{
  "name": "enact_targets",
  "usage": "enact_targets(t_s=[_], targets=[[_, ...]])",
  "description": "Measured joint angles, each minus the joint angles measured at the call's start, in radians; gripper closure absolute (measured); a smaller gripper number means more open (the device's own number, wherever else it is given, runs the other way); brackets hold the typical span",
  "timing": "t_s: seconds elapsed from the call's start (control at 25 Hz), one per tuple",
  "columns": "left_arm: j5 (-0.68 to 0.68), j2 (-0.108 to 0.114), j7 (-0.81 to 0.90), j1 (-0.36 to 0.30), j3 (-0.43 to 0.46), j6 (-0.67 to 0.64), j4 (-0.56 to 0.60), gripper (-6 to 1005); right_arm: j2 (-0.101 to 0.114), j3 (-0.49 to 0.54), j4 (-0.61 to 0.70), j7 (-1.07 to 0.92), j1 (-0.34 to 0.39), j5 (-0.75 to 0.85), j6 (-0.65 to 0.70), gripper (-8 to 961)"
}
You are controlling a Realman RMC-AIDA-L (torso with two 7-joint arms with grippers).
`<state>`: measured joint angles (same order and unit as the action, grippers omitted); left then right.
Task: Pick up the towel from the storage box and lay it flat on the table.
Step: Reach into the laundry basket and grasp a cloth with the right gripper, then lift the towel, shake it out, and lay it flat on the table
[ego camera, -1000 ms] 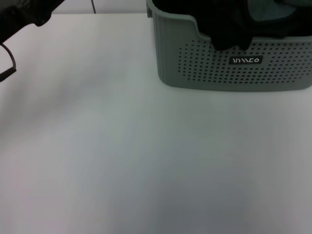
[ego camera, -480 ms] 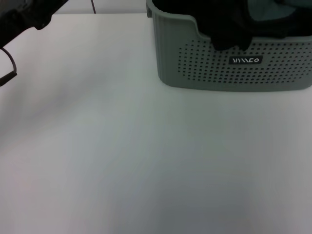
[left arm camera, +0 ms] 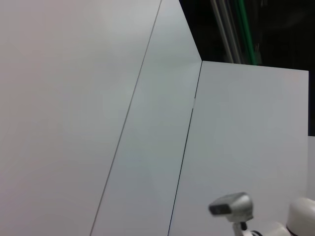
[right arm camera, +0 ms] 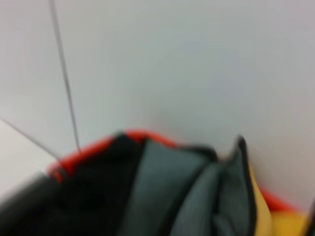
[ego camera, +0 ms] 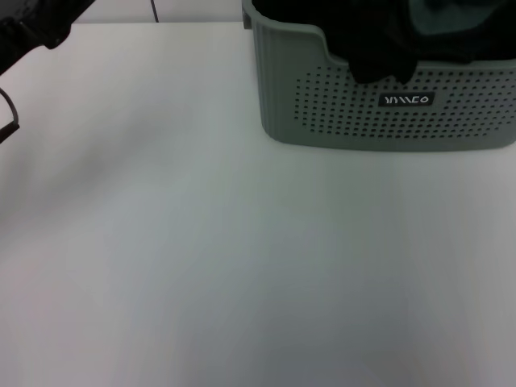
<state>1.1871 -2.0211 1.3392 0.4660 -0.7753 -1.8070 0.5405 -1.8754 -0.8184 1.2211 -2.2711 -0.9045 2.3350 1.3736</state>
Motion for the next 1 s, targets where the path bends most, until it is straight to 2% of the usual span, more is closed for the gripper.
enact_targets(t_s=[0.12, 0.28, 0.4, 0.48, 0.6, 0.8, 1.0], targets=[[0.000, 0.005, 0.001, -0.007, 0.001, -0.008, 0.000, 622, -0.006, 0.005, 0.072, 0.125, 0.086, -0.234, -0.013, 944], [0.000, 0.012, 0.007, -0.020, 0.002, -0.018, 0.008, 621, -0.007, 0.043, 0.113, 0.333, 0.198, -0.624, 0.008, 954], [-0.008, 0.018, 0.008, -0.029, 0.012, -0.037, 0.009, 621, 0.008, 0.095, 0.107, 0.455, 0.249, -0.904, 0.097, 954], [-0.020, 0.019, 0.006, -0.033, 0.014, -0.049, 0.009, 621, 0.020, 0.127, 0.104, 0.490, 0.258, -1.012, 0.166, 954], [-0.045, 0.026, 0.003, -0.036, 0.015, -0.071, 0.010, 621, 0.029, 0.170, 0.105, 0.529, 0.257, -1.115, 0.270, 954], [-0.082, 0.046, 0.011, -0.037, 0.016, -0.140, 0.012, 621, 0.052, 0.167, 0.088, 0.529, 0.235, -1.232, 0.387, 953], [-0.087, 0.058, 0.013, -0.037, 0.011, -0.207, 0.047, 621, 0.068, 0.158, 0.041, 0.502, 0.187, -1.262, 0.481, 953]])
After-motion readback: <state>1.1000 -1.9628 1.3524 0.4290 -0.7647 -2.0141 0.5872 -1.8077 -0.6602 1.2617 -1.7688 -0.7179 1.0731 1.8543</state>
